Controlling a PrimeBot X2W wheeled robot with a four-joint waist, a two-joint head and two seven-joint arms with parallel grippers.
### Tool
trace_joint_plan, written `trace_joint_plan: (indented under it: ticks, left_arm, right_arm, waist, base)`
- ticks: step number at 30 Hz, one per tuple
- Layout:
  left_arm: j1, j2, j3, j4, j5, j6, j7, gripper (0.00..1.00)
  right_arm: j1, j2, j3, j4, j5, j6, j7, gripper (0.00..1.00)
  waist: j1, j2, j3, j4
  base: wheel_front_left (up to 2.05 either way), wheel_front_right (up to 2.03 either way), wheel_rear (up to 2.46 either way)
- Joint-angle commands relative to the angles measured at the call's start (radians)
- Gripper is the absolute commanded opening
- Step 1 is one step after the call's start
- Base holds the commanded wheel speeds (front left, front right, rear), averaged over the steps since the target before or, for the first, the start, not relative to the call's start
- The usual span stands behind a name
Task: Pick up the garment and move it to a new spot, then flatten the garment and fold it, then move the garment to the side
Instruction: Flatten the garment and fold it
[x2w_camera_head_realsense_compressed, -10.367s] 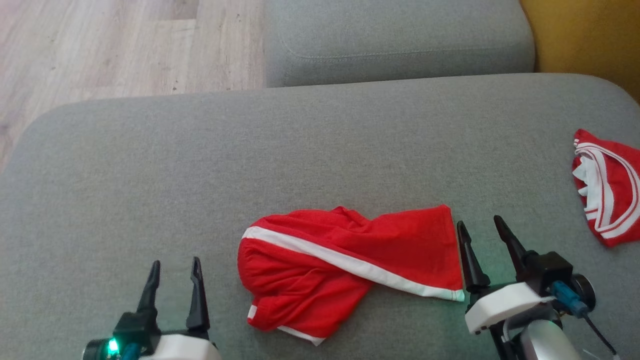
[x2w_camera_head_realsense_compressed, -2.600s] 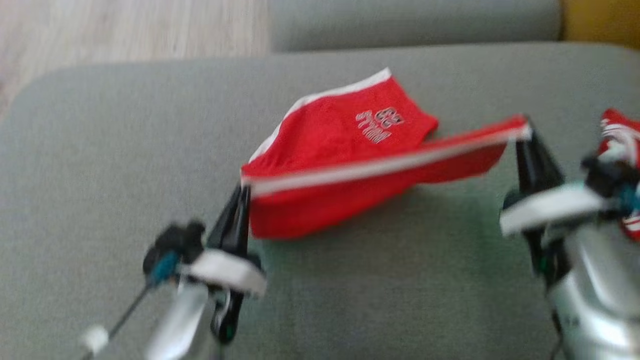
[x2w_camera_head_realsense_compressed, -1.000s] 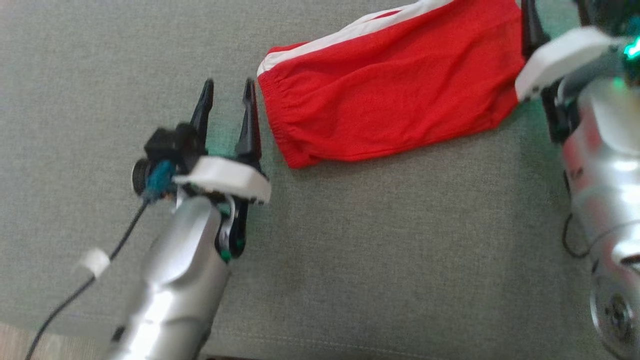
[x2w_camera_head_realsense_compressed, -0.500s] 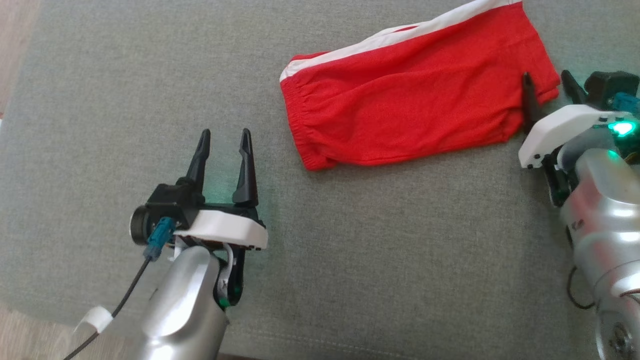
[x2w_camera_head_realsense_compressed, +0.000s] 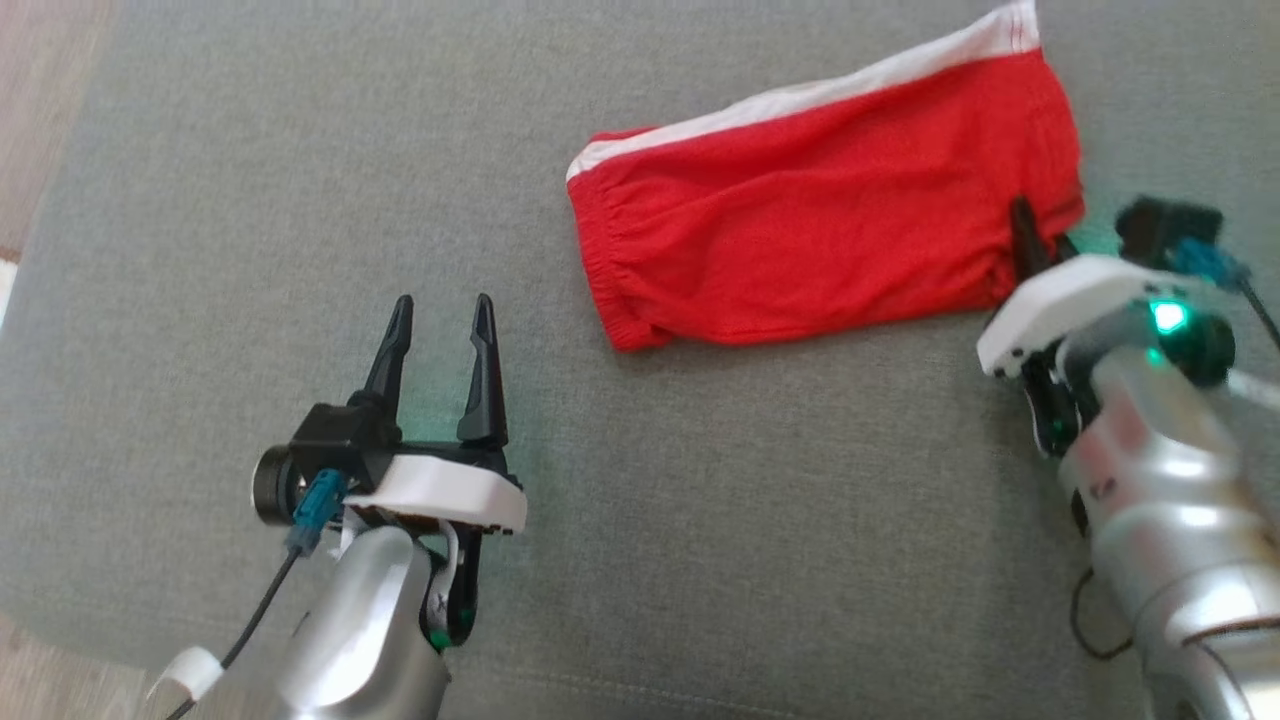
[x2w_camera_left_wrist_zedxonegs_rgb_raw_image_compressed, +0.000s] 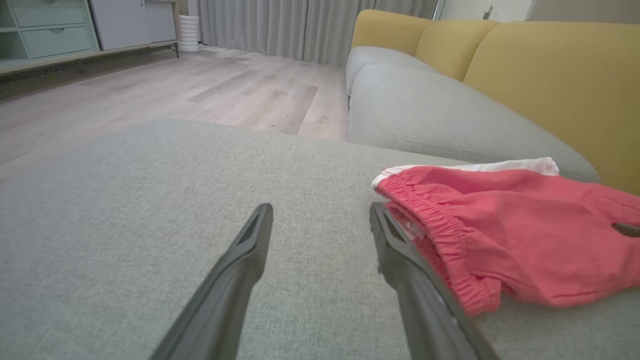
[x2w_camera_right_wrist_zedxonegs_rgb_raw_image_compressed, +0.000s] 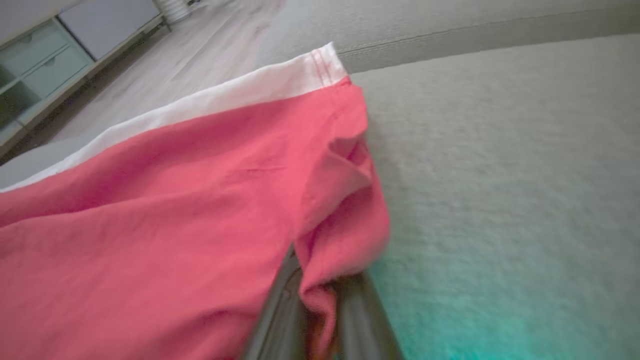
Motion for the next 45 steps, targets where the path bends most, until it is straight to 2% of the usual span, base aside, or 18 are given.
trace_joint_plan:
  ticks: [1,7,11,18,24,27,31,37,38,39,45]
  left_arm:
    - [0.000,0.021,0.043,-0.028,0.015,-0.007,-0.009,1.00]
    - [0.066,0.021,0.069,-0.026,0.027,-0.010,-0.009,1.00]
    - [0.109,0.021,0.094,-0.026,0.032,-0.010,-0.009,1.00]
    - [0.190,0.021,0.099,-0.043,0.032,-0.013,-0.009,1.00]
    - [0.214,0.021,0.076,-0.037,0.022,-0.016,-0.009,1.00]
    - [0.209,0.021,0.066,-0.031,0.022,-0.019,-0.009,1.00]
    - [0.206,0.021,0.054,-0.024,0.014,-0.018,-0.009,1.00]
    - [0.219,0.021,0.048,-0.006,-0.001,-0.014,-0.009,1.00]
    - [0.221,0.021,0.048,-0.004,-0.001,-0.014,-0.009,1.00]
    - [0.222,0.021,0.050,-0.002,0.000,-0.014,-0.009,1.00]
    - [0.221,0.021,0.065,-0.005,0.008,-0.009,-0.009,1.00]
  right_arm:
    - [0.044,0.012,0.004,-0.027,0.031,0.003,-0.020,0.00]
    - [0.172,0.038,-0.043,-0.163,0.193,0.003,-0.040,0.00]
    - [0.299,0.043,-0.024,-0.270,0.243,0.003,-0.041,0.00]
    - [0.448,0.023,-0.037,-0.369,0.273,0.003,-0.041,0.00]
    - [0.427,-0.003,-0.005,-0.452,0.198,0.003,-0.041,0.00]
    - [0.378,0.004,0.057,-0.503,0.155,0.003,-0.041,0.00]
    - [0.321,0.034,0.210,-0.543,0.132,0.003,-0.041,0.00]
    - [0.306,0.072,0.463,-0.490,0.177,0.003,-0.015,0.00]
    - [0.309,0.074,0.492,-0.472,0.190,0.003,-0.003,0.68]
    - [0.312,0.076,0.516,-0.458,0.205,0.003,0.003,1.00]
    - [0.314,0.079,0.576,-0.426,0.247,0.003,-0.023,1.00]
  waist:
    - [-0.0001,0.0000,-0.021,-0.014]
    - [-0.0001,0.0000,-0.113,-0.073]
    - [-0.0001,0.0000,-0.167,-0.112]
    - [-0.0001,0.0000,-0.221,-0.139]
    - [-0.0001,0.0000,-0.209,-0.120]
    - [-0.0001,0.0000,-0.203,-0.100]
    - [-0.0001,0.0000,-0.204,-0.065]
    - [-0.0001,0.0000,-0.220,-0.017]
    - [-0.0001,0.0000,-0.221,-0.012]
    - [-0.0001,0.0000,-0.222,-0.008]
    - [-0.0001,0.0000,-0.224,-0.017]
  base:
    - [0.00,0.00,0.00]
    - [0.00,0.00,0.00]
    - [0.00,0.00,0.00]
    - [0.00,0.00,0.00]
    - [0.00,0.00,0.00]
    - [0.00,0.00,0.00]
    - [0.00,0.00,0.00]
    - [0.00,0.00,0.00]
    - [0.00,0.00,0.00]
    - [0.00,0.00,0.00]
    - [0.00,0.00,0.00]
